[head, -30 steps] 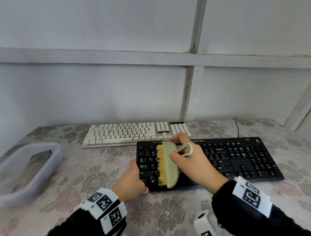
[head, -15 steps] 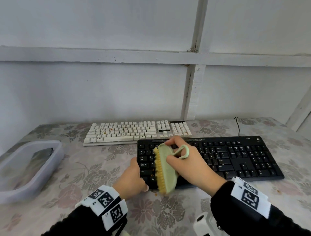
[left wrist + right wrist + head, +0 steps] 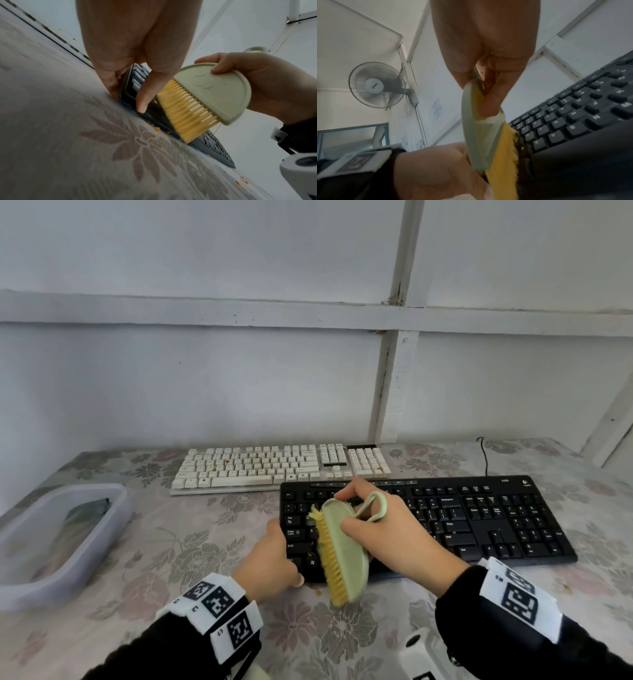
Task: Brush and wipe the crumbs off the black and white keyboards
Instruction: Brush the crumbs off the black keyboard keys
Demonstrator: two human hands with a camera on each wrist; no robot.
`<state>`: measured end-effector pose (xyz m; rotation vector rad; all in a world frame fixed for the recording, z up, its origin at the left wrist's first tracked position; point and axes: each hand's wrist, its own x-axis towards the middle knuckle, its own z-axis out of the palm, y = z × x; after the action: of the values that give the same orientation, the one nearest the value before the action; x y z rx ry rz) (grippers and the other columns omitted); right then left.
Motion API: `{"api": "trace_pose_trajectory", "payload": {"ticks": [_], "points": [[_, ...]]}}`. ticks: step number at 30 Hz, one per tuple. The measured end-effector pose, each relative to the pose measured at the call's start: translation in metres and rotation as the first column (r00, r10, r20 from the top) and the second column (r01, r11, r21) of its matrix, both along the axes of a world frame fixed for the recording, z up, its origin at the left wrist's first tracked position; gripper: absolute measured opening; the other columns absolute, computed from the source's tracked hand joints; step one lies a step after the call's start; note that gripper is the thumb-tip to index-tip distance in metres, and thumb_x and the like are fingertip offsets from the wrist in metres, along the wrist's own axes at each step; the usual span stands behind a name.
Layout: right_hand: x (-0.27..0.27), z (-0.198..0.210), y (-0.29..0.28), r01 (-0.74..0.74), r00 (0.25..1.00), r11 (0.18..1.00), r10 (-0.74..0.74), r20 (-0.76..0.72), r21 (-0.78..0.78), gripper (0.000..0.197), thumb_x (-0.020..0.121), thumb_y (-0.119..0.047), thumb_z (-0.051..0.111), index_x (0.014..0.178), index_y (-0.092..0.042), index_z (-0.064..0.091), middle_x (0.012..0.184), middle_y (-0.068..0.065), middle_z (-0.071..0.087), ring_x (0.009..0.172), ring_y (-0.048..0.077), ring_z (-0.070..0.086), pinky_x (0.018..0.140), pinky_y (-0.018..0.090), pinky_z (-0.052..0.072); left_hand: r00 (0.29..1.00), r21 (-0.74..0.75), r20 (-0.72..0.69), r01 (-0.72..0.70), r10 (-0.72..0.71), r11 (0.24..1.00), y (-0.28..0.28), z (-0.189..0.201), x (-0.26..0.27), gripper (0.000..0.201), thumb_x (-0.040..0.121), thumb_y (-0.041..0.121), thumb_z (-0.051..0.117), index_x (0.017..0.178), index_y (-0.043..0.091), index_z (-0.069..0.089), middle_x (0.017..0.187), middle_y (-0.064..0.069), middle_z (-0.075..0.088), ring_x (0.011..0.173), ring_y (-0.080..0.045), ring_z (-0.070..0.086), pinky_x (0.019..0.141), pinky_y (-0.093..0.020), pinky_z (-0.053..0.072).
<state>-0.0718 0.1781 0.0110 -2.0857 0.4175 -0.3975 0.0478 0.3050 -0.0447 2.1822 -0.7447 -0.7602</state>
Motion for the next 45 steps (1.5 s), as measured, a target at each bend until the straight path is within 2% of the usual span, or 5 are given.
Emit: {"api": "trace_pose_trajectory", "payload": {"ticks": [6,26,33,40,45], "points": [[0.012,0.011,-0.004,0.118,0.968,0.993,-0.116,0.221,0.005,0.026,0.086,-0.002,0.050,0.106,-0.019,0.054,0.066,0.008,0.056,0.046,0.005,0.041,0.045,0.018,0.033,1.000,-0.005,0.000,0.013,-0.013,1.000,0.000,0.000,0.000,0.078,0.076,-0.003,0.064,0.137,0.014,0.018,0.110,-0.006,0.055,0.101,-0.021,0.054,0.082,-0.029,0.046],[0.006,-0.005,0.005,-0.024,0.999,0.998,0.022,0.037,0.053,0.027,0.083,-0.006,0.051,0.097,-0.028,0.055,0.067,0.012,0.053,0.058,0.018,0.042,0.052,0.031,0.036,1.000,-0.005,-0.008,0.015,-0.015,1.000,0.001,-0.001,0.002,0.079,0.075,-0.004,0.065,0.135,0.014,0.019,0.112,-0.008,0.054,0.104,-0.022,0.053,0.084,-0.032,0.047],[0.017,0.009,-0.005,0.120,0.971,0.992,-0.125,0.205,0.038,0.027,0.085,-0.002,0.050,0.105,-0.020,0.054,0.063,0.003,0.053,0.045,0.004,0.041,0.042,0.016,0.035,1.000,-0.013,-0.014,0.018,-0.019,1.000,0.002,0.001,0.001,0.074,0.076,-0.004,0.064,0.134,0.014,0.021,0.108,-0.007,0.056,0.099,-0.020,0.055,0.077,-0.025,0.045],[0.004,0.005,0.001,-0.024,0.999,0.998,0.026,-0.024,0.060,0.021,0.083,-0.005,0.052,0.100,-0.019,0.055,0.071,0.003,0.050,0.055,0.013,0.046,0.048,0.022,0.044,1.000,-0.009,-0.006,0.006,-0.006,1.000,0.001,0.000,0.001,0.075,0.075,-0.004,0.066,0.133,0.013,0.021,0.110,-0.007,0.055,0.102,-0.022,0.054,0.084,-0.031,0.047],[0.014,0.016,-0.002,0.078,0.984,0.995,-0.086,0.157,0.057,0.026,0.084,-0.003,0.050,0.105,-0.019,0.054,0.065,0.000,0.052,0.047,0.004,0.043,0.043,0.021,0.041,1.000,-0.008,-0.009,-0.007,0.007,1.000,0.001,0.001,0.000,0.077,0.075,-0.005,0.065,0.134,0.013,0.021,0.109,-0.007,0.056,0.101,-0.022,0.055,0.083,-0.031,0.048]]}}
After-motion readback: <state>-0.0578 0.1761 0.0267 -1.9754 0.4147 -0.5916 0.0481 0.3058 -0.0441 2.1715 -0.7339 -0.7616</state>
